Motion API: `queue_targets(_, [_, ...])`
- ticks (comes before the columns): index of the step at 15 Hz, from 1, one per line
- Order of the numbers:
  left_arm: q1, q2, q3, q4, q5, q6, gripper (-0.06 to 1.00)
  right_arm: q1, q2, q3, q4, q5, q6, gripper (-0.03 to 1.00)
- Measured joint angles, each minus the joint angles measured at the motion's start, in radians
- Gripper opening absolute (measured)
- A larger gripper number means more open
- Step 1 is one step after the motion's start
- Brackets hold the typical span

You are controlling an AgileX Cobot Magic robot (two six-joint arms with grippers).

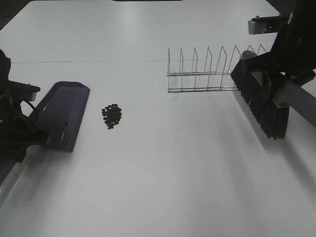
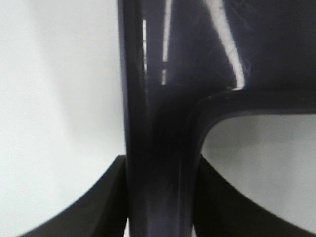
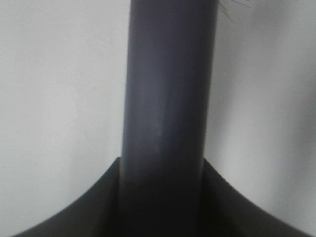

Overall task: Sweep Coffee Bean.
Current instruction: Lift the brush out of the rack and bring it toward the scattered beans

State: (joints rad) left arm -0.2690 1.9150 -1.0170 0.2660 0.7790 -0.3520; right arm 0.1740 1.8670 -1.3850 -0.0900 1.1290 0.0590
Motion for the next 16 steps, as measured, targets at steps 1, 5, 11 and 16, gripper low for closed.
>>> queue_targets(1, [0.0, -0.001, 0.0, 0.05, 0.007, -0.039, 0.31, 0.056, -0.001, 0.0, -0.05, -0.017, 0.042, 0.34])
queue_targets(5, [-0.001, 0.045, -0.049, 0.078, 0.072, -0.058, 0.31, 0.266, 0.085, -0.132, -0.184, 0.021, 0.142, 0.34])
queue_targets(11, [-0.107, 0.142, -0.168, 0.065, 0.193, -0.028, 0.31, 0.428, 0.37, -0.538, -0.202, 0.09, 0.102, 0.34])
queue_targets(16, [-0.144, 0.147, -0.171, 0.029, 0.195, -0.027, 0.31, 0.49, 0.485, -0.652, -0.201, 0.091, 0.07, 0.34])
